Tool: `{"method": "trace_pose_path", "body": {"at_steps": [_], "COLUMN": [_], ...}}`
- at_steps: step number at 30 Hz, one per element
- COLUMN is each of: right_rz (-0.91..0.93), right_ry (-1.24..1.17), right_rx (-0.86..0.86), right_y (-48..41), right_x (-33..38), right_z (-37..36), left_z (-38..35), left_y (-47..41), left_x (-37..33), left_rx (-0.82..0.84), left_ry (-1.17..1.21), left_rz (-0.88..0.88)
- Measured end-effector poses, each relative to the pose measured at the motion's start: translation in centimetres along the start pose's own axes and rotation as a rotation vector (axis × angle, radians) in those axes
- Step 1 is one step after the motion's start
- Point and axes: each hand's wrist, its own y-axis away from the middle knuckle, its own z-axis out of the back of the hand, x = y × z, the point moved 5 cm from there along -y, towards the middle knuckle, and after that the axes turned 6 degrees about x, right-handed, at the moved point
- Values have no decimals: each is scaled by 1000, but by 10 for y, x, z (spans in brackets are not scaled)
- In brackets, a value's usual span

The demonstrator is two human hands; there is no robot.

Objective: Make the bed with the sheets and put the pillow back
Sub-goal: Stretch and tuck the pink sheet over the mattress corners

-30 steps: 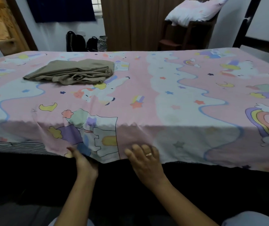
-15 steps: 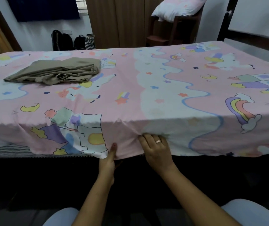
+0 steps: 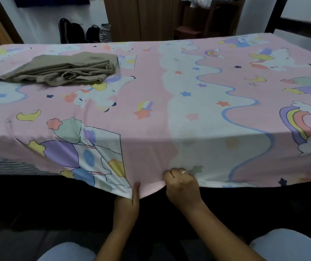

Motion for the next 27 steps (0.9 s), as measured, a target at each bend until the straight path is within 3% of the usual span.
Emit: {"method": "trace_pose_path", "body": {"at_steps": [3, 10, 17, 19, 22, 27], "right_rz": [-28, -43, -5, -16, -35, -111], "right_ry": [-20, -46, -5, -19, -50, -88], "right_rx": [-10, 192, 362, 362, 366, 480], "right_y": [24, -2, 3, 9, 14, 41], "right_x": [5, -8, -14, -16, -15, -13], "right_z": [-4, -34, -47, -47, -43, -48], "left_z": [-3, -5, -10, -11, -14, -13], "left_y": [17, -8, -44, -50, -49, -46], "left_x": [19, 17, 4, 7, 11, 14], "left_rx": [32, 107, 205, 234, 219, 133], "left_ry": [-58, -138, -464, -409, -67, 170], "left_rz": [11, 83, 383, 459, 610, 616]}}
